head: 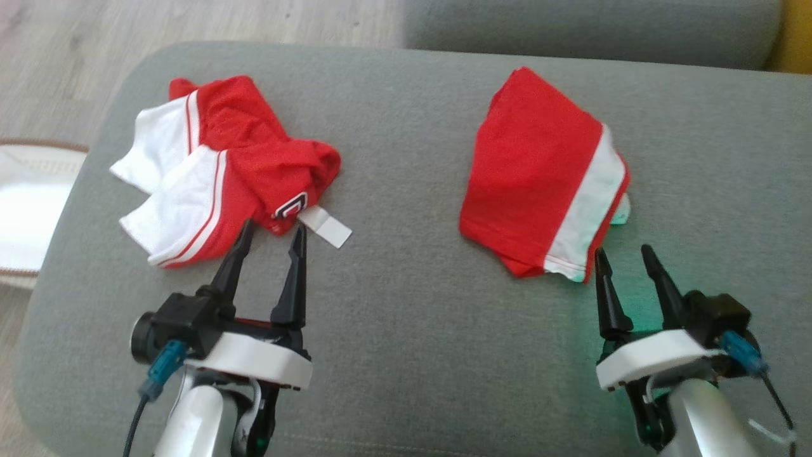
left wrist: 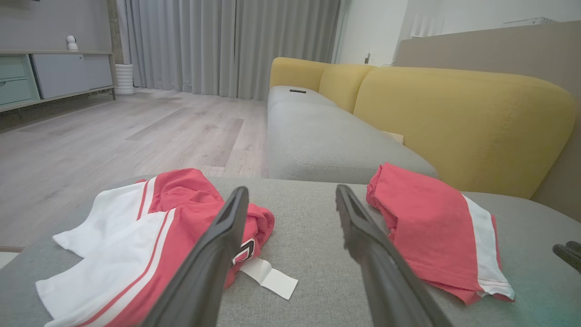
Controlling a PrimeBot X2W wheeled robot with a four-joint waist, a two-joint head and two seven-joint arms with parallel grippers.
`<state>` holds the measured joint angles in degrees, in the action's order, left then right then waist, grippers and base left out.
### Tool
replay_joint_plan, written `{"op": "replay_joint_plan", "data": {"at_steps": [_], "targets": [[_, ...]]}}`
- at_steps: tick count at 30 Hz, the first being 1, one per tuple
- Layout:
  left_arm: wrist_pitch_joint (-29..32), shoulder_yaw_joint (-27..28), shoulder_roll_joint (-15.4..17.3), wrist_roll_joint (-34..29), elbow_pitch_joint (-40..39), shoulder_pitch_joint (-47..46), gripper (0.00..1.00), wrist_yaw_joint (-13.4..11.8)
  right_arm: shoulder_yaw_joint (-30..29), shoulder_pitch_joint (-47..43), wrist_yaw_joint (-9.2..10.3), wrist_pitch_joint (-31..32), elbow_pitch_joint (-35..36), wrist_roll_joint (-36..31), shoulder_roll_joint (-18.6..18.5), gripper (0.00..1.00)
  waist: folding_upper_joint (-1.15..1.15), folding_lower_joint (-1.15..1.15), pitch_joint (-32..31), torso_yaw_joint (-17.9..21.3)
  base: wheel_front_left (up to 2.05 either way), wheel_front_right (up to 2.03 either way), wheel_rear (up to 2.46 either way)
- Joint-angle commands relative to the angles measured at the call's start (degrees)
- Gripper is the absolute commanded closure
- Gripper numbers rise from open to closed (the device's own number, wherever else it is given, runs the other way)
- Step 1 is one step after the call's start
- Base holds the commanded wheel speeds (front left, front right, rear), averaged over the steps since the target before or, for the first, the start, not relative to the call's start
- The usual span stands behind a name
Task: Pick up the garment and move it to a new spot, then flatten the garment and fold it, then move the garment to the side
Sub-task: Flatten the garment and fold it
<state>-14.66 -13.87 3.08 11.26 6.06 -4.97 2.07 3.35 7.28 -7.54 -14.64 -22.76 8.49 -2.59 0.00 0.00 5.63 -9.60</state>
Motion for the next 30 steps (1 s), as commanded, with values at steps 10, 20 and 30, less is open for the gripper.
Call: {"op": "replay_joint_plan", "data": {"at_steps": [10, 20, 30], "targets": [[-0.3, 0.8, -0.2, 0.1, -0.7, -3.5, 0.00, 0.8, 3.2, 12.9, 0.05, 0.0, -21.0, 10.1, -0.3, 0.00, 0.00, 0.00, 2.8, -3.3, 0.00, 0.00, 0.00], [-0.3, -0.2, -0.2, 0.7, -0.9, -3.7, 0.00, -0.2, 10.2, 17.9, 0.05, -0.3, -24.9, 19.4, -0.3, 1.00, 0.00, 0.00, 3.1, -3.0, 0.00, 0.00, 0.00], [-0.3, -0.4, -0.2, 1.7, -0.9, -2.5, 0.00, -0.8, -2.5, 17.7, 0.05, -0.3, -13.0, 7.8, -0.3, 1.00, 0.00, 0.00, -0.5, -1.4, 0.00, 0.00, 0.00]]}}
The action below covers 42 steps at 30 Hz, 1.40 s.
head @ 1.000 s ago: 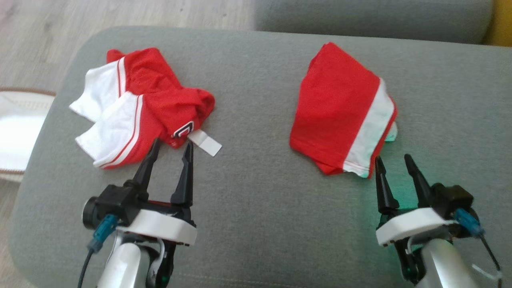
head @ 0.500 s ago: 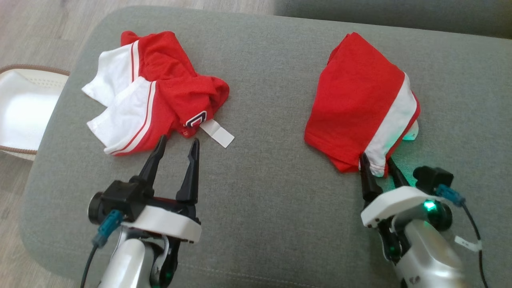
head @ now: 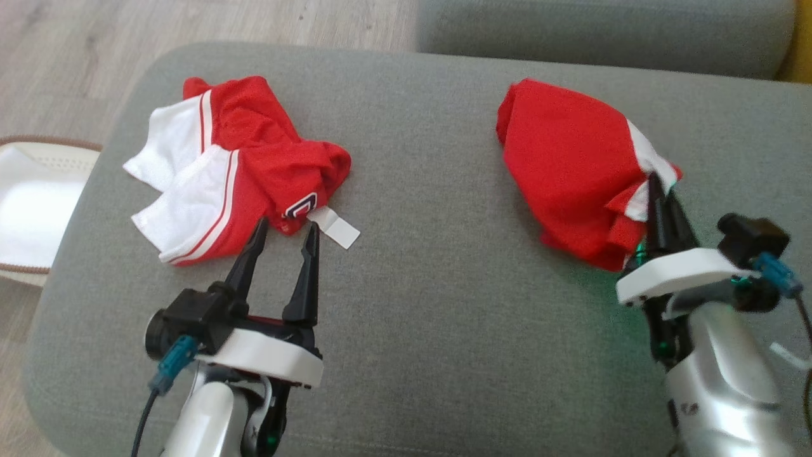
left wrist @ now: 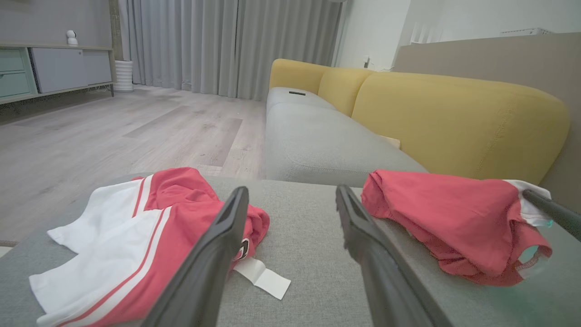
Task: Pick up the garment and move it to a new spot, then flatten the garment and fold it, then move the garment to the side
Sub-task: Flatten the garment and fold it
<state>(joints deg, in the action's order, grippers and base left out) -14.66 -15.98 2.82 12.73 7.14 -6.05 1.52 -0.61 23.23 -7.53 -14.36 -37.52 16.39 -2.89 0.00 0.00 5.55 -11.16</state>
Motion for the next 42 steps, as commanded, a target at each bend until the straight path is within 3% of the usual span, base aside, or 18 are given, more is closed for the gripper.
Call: {"op": "replay_joint_plan", "data": {"at_steps": [1, 6, 9, 15, 18, 19, 23, 28, 34, 42], "targets": [[-0.3, 1.5, 0.1, 0.5, -2.0, -1.4, 0.00, -0.3, 0.2, 2.4, 0.04, -0.6, 2.6, -2.4, 0.0, 1.00, 0.00, 0.00, -0.8, 0.1, 0.00, 0.00, 0.00], [-0.3, 0.2, 0.1, 1.8, -2.0, -1.0, 0.00, -0.6, -5.1, 8.8, 0.04, 0.1, 5.0, -13.1, -2.8, 1.00, 0.00, 0.00, -2.5, -0.8, 0.00, 0.00, 0.00], [-0.3, -0.4, 0.1, 2.6, -1.9, -0.6, 0.00, -1.0, -5.3, 14.9, 0.04, 1.8, 5.6, -18.4, -4.7, 1.00, 0.00, 0.00, -3.2, -1.6, 0.00, 0.00, 0.00], [-0.3, -0.5, 0.1, 3.8, -2.3, 0.2, 0.00, -1.6, 3.1, 26.6, 0.04, 1.1, 4.7, -27.6, -7.4, 1.00, 0.00, 0.00, -4.1, -3.2, 0.00, 0.00, 0.00], [-0.3, -0.4, 0.1, 4.0, -2.6, 0.6, 0.00, -1.7, 9.5, 28.4, 0.04, -0.1, 5.6, -31.1, -7.5, 1.00, 0.00, 0.00, -4.1, -3.5, 0.00, 0.00, 0.00], [-0.3, -0.2, 0.1, 3.9, -2.6, 0.9, 0.00, -1.7, 14.4, 26.4, 0.04, -0.4, 6.1, -32.5, -7.5, 1.00, 0.00, 0.00, -4.1, -3.7, 0.00, 0.00, 0.00], [-0.3, 0.2, 0.1, 3.7, -2.8, 1.3, 0.00, -1.8, 22.2, 16.4, 0.04, -0.6, 5.4, -30.7, -7.0, 1.00, 0.00, 0.00, -3.7, -3.4, 0.00, 0.00, 0.00], [-0.3, 0.7, 0.1, 3.0, -2.7, 1.6, 0.00, -1.5, 25.4, 3.7, 0.04, -0.6, 6.3, -27.7, -6.9, 1.00, 0.00, 0.00, -3.6, -1.9, 0.00, 0.00, 0.00], [-0.3, 1.0, 0.1, 2.6, -2.5, 1.5, 0.00, -1.2, 24.5, -6.2, 0.04, -0.4, 6.9, -27.0, -6.3, 1.00, 0.00, 0.00, -3.6, 0.3, 0.00, 0.00, 0.00], [-0.3, 0.6, 0.1, 2.1, -2.1, 1.0, 0.00, -0.7, 15.8, -12.3, 0.04, 2.0, 7.6, -31.2, -8.1, 1.00, 0.00, 0.00, -3.8, 3.8, 0.00, 0.00, 0.00]]}}
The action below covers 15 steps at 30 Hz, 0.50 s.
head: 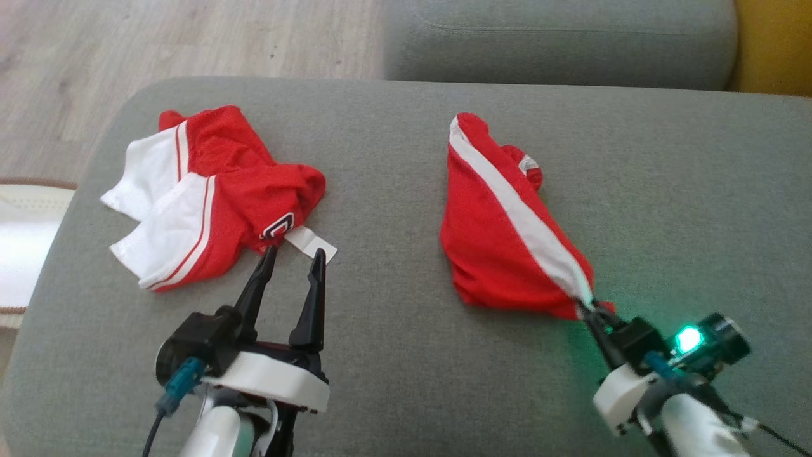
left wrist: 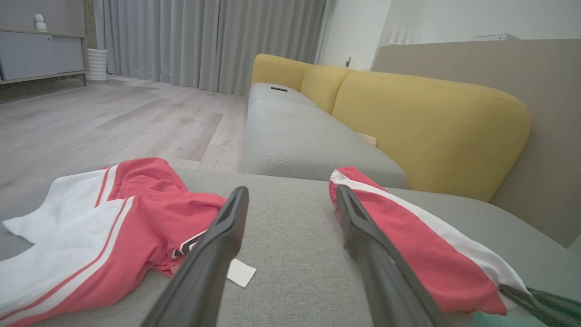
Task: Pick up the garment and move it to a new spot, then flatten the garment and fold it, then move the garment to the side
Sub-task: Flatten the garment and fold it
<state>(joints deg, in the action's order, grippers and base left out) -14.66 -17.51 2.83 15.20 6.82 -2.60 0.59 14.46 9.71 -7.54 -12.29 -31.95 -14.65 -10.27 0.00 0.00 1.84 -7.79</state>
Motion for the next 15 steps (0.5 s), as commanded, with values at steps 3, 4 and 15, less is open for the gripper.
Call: {"op": "replay_joint_plan", "data": {"at_steps": [3, 4, 15], "targets": [[-0.3, 2.0, 0.0, -0.3, -1.7, -2.6, 0.00, 0.4, -3.0, 0.2, 0.05, 0.4, 2.6, -1.9, -1.2, 1.00, 0.00, 0.00, -0.3, 1.0, 0.00, 0.00, 0.00], [-0.3, 1.9, 0.0, -0.3, -1.6, -2.6, 0.00, 0.4, -4.4, 0.0, 0.05, 0.6, 2.8, -2.5, -1.3, 1.00, 0.00, 0.00, -0.3, 1.1, 0.00, 0.00, 0.00], [-0.3, 2.3, 0.0, -0.4, -1.5, -2.3, 0.00, 0.5, -25.4, -0.3, 0.05, 1.4, 9.4, -12.1, 2.1, 0.87, 0.00, 0.00, -0.7, 1.5, 0.00, 0.00, 0.00]]}}
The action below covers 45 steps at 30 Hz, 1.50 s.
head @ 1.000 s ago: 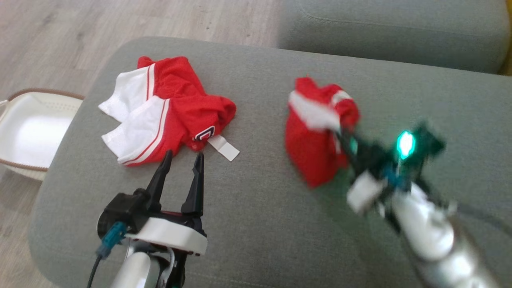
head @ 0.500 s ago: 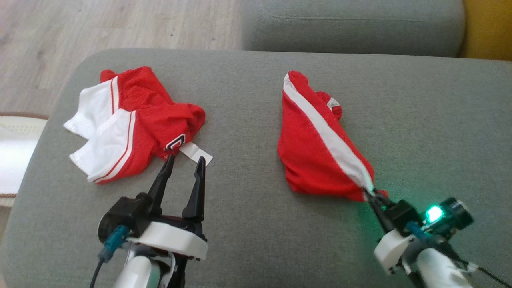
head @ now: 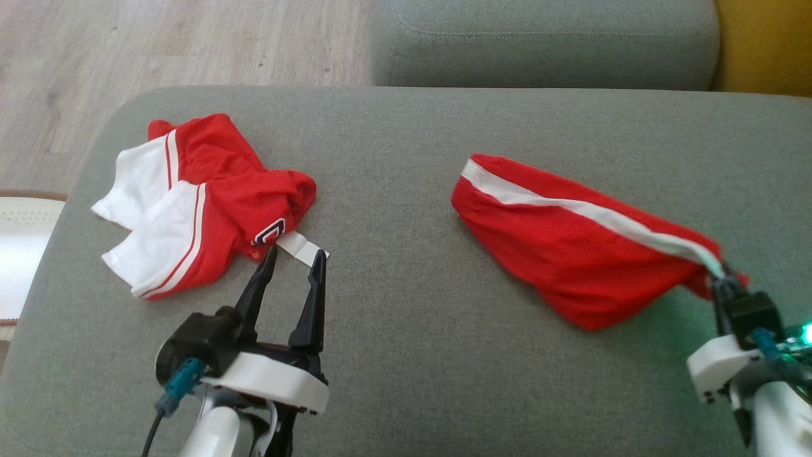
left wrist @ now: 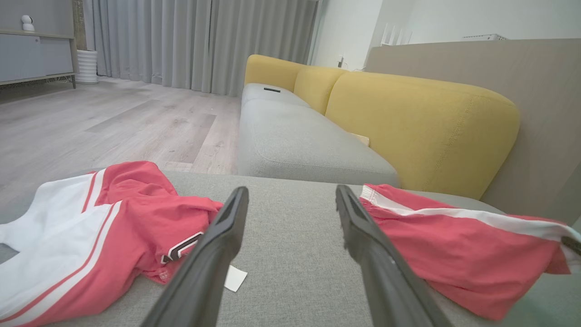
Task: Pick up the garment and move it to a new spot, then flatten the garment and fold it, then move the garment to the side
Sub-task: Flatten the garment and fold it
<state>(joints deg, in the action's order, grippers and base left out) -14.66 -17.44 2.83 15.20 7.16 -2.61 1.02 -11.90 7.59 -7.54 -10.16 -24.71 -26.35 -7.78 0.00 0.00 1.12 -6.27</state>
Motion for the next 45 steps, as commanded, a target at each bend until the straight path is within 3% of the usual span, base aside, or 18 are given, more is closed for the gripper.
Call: {"op": "replay_joint_plan", "data": {"at_steps": [1, 2, 6, 10, 15, 19, 24, 30, 39, 45], "targets": [[-0.3, 2.3, 0.0, -0.4, -1.8, -2.3, 0.00, 0.1, -0.7, 2.0, 0.05, -1.3, 3.1, -1.5, 0.3, 0.04, 0.00, 0.00, 0.0, 0.0, 0.00, 0.00, 0.00], [-0.3, 2.3, 0.0, -0.4, -1.8, -2.3, 0.00, 0.1, -1.6, 2.0, 0.05, -1.6, 3.6, -2.3, 1.1, 0.00, 0.00, 0.00, -0.1, 0.0, 0.00, 0.00, 0.00], [-0.3, 2.4, 0.0, -0.2, -1.8, -2.3, 0.00, 0.1, -0.7, 1.9, 0.05, -3.2, 5.0, -1.9, 3.7, 0.00, 0.00, 0.00, -0.3, 0.0, 0.00, 0.00, 0.00], [-0.3, 2.3, 0.0, 0.1, -1.9, -2.1, 0.00, -0.1, 4.0, 1.0, 0.05, -4.5, 8.4, 4.9, 4.8, 0.00, 0.00, 0.00, -0.6, -0.1, 0.00, 0.00, 0.00], [-0.3, 2.0, 0.0, 0.4, -2.3, -1.9, 0.00, -0.3, 13.1, -1.7, 0.05, -4.8, 14.4, 20.6, 4.9, 0.00, 0.00, 0.00, -0.6, -0.4, 0.00, 0.00, 0.00], [-0.3, 1.5, 0.0, 0.3, -2.7, -2.4, 0.00, -0.2, 16.3, -3.1, 0.05, -4.8, 16.4, 24.9, 4.9, 0.00, 0.00, 0.00, 0.2, -1.2, 0.00, 0.00, 0.00], [-0.3, 0.8, 0.0, 0.3, -3.1, -3.6, 0.00, -0.1, 17.5, -1.3, 0.05, -4.8, 15.6, 25.5, 4.9, 0.00, 0.00, 0.00, 2.0, -2.8, 0.00, 0.00, 0.00], [-0.3, -0.4, 0.0, 1.1, -3.3, -4.9, 0.00, -0.4, 20.7, 7.5, 0.05, -2.9, 9.2, 22.7, 4.4, 0.00, 0.00, 0.00, 5.1, -5.8, 0.00, 0.00, 0.00], [-0.3, -3.0, 0.0, 2.4, -3.0, -6.7, 0.00, -1.1, 26.3, 21.2, 0.05, 2.2, -8.4, 19.4, -0.7, 0.00, 0.00, 0.00, 8.2, -10.8, 0.00, 0.00, 0.00], [-0.3, -3.1, 0.0, 2.5, -2.9, -7.1, 0.00, -1.4, 26.7, 25.7, 0.05, 2.3, -17.9, 17.5, -1.1, 0.00, 0.00, 0.00, 8.9, -12.0, 0.00, 0.00, 0.00]]}}
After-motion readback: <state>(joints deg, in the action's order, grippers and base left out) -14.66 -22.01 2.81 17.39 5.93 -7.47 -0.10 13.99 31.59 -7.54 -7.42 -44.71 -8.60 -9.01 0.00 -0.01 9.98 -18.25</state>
